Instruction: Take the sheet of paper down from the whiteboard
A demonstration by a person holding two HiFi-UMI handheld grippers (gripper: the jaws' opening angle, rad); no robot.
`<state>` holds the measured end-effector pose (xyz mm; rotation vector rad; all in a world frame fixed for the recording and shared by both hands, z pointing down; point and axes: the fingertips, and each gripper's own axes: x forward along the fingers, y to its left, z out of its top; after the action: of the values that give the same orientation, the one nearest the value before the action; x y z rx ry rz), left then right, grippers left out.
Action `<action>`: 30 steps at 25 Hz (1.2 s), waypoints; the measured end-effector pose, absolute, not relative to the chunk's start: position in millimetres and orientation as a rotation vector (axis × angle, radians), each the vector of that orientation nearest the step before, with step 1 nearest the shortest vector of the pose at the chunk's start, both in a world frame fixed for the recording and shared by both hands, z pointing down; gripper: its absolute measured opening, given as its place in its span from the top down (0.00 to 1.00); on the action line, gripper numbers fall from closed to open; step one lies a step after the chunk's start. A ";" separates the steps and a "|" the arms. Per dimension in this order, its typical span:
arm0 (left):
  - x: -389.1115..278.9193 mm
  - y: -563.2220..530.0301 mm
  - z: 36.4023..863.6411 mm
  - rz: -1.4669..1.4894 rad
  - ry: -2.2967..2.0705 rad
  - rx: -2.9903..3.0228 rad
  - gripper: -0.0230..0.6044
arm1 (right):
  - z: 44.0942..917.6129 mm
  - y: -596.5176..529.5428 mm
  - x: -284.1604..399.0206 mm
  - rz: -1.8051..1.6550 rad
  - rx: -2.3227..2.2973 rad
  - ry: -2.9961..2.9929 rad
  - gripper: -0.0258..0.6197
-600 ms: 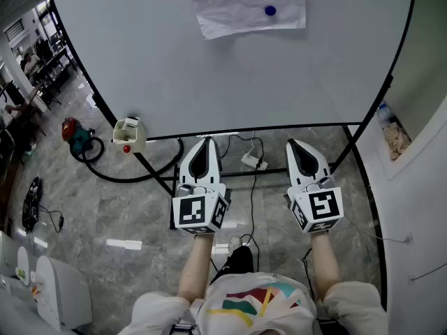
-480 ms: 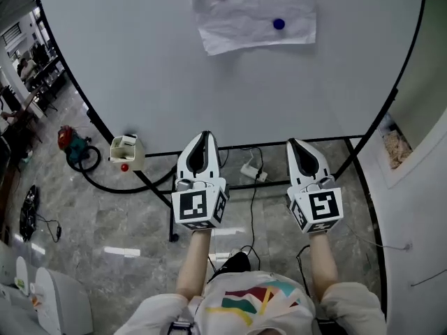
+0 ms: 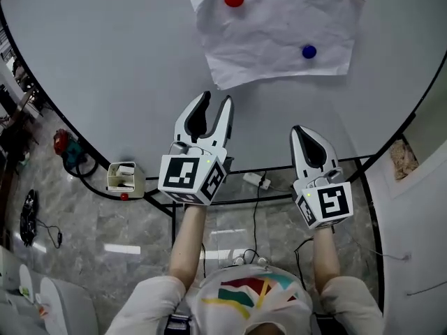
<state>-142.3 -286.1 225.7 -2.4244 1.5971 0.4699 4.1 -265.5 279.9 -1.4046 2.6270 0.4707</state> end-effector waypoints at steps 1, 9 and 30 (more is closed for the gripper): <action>-141.4 -290.6 221.8 0.492 1.589 -2.456 0.65 | 276.4 -268.8 2.9 0.467 -1.378 2.629 0.94; -140.2 -311.9 215.7 0.585 1.614 -2.520 0.65 | 256.6 -273.6 -5.6 0.578 -1.235 2.671 0.94; -147.6 -317.2 213.0 0.524 1.661 -2.428 0.89 | 214.0 -297.5 13.0 0.777 -1.443 2.484 0.81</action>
<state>-147.6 -317.2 213.0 -2.4276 1.6609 0.5237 13.0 -297.5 214.0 -1.4429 2.4836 0.7767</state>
